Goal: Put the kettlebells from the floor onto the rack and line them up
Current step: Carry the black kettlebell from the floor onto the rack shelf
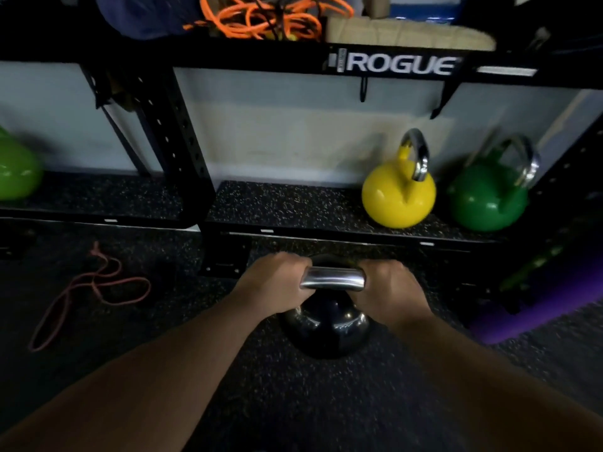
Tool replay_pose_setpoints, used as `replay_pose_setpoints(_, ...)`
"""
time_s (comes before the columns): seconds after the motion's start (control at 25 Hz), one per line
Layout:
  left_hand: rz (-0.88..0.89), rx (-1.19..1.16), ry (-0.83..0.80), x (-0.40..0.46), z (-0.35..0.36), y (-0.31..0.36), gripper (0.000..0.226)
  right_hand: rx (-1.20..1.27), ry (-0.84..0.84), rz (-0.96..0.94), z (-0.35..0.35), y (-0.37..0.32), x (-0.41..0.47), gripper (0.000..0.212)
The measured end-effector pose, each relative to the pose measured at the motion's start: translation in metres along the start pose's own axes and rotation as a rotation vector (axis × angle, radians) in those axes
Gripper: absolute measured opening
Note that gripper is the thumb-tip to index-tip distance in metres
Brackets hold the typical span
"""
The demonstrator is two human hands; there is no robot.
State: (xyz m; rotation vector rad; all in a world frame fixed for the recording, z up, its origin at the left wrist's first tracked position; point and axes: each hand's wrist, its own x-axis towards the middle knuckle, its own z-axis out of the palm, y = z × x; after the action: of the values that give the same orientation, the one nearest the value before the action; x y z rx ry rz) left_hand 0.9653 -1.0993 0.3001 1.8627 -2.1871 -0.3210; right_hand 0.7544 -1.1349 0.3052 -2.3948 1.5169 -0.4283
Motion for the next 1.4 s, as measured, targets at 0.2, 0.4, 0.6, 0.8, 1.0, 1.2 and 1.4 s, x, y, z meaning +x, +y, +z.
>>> replay_pose_setpoints(0.2,0.049,0.091,0.109,0.08,-0.033,-0.1,0.012,0.033,0.038,-0.005,0.028,-0.038,0.121,0.017)
replay_pose_setpoints(0.4,0.008,0.166,0.153,0.155,-0.055,-0.163,0.014,0.032,0.086,-0.042,0.048,-0.054,0.222,0.019)
replay_pose_setpoints(0.6,-0.041,0.175,0.154,0.204,-0.063,-0.204,0.011,0.072,0.106,-0.021,0.071,-0.059,0.291,0.013)
replay_pose_setpoints(0.8,-0.083,0.118,0.174,0.23,-0.056,-0.23,0.009,0.091,0.108,-0.042,0.083,-0.062,0.328,0.017)
replay_pose_setpoints(1.0,-0.178,0.0,0.196,0.251,-0.054,-0.242,0.008,0.066,0.05,0.013,0.081,-0.063,0.36,0.005)
replay_pose_setpoints(1.2,-0.268,-0.07,0.182,0.281,-0.052,-0.248,0.018,0.089,0.034,0.089,0.084,-0.06,0.388,0.01)
replay_pose_setpoints(1.4,-0.284,-0.075,0.184,0.285,-0.049,-0.253,0.019,0.071,0.019,0.111,0.088,-0.057,0.392,0.013)
